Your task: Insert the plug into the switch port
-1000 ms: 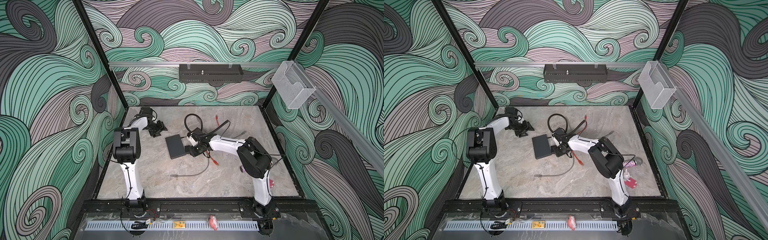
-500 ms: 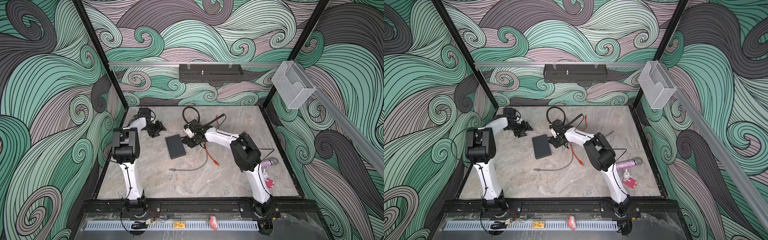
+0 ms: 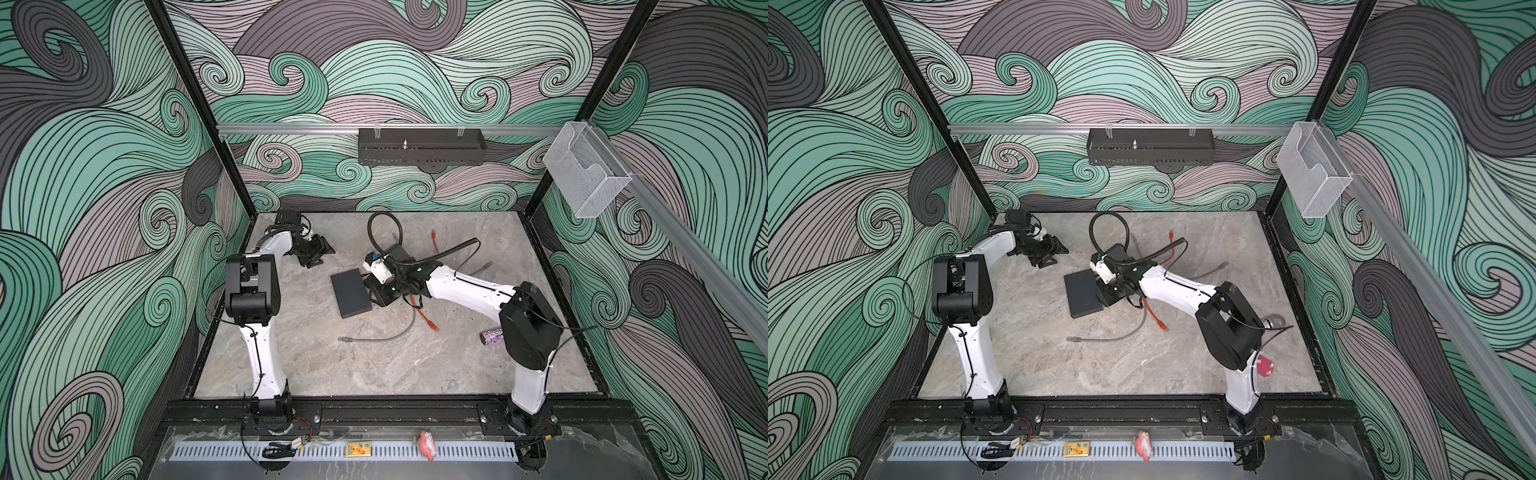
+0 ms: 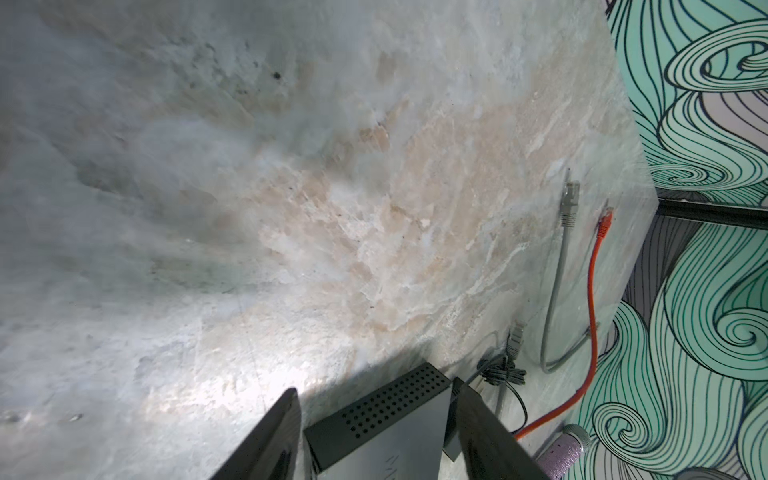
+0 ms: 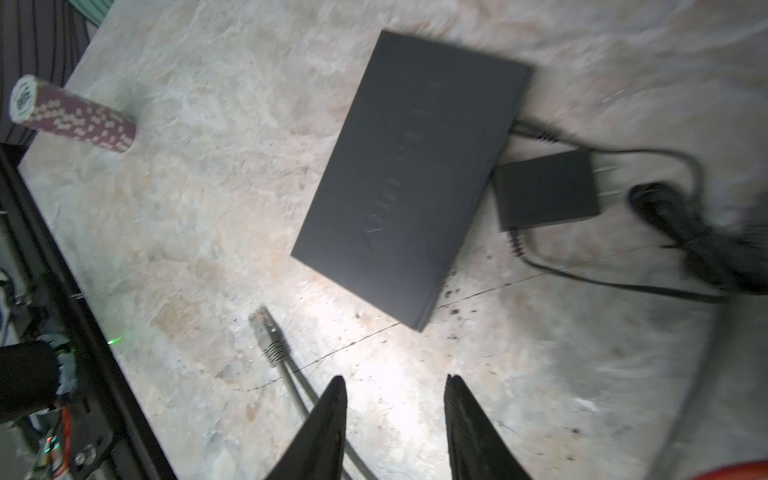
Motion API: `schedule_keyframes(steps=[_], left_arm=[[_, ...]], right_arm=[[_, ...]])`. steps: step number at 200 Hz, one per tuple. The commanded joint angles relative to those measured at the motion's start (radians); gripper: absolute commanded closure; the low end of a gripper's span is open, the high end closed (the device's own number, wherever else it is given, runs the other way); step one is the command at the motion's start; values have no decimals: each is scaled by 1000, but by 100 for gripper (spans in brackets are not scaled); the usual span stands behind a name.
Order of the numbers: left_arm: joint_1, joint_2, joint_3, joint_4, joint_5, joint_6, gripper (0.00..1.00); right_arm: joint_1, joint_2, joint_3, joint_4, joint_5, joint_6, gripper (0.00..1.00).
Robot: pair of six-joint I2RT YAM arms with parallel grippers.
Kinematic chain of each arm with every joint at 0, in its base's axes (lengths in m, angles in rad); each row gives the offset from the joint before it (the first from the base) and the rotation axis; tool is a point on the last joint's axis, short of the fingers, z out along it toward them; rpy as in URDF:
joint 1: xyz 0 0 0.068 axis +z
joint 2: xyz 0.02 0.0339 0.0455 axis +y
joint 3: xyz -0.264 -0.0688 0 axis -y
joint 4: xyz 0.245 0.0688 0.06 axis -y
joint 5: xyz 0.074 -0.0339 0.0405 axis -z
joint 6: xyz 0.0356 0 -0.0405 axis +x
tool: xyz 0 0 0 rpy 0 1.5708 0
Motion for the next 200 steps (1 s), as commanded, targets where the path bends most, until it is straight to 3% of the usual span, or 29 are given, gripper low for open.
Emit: schedule_keyframes(steps=[1,35,76,136,200], left_arm=[[-6,40,33,-27,61,32,38],[-10,50,14,5,92,27,38],[-23,39,-50,33,117,30,38],[-34,22,-123,38,105,35,38],[-36,-61,-189,-22,53,62,39]], right_arm=[[1,9,-83,143,-127,143,59],[5,35,-175,313,-217,288,59],[-4,105,-176,401,-249,359,59],[-58,152,-134,386,-214,343,59],[-123,228,-27,365,-257,326,60]])
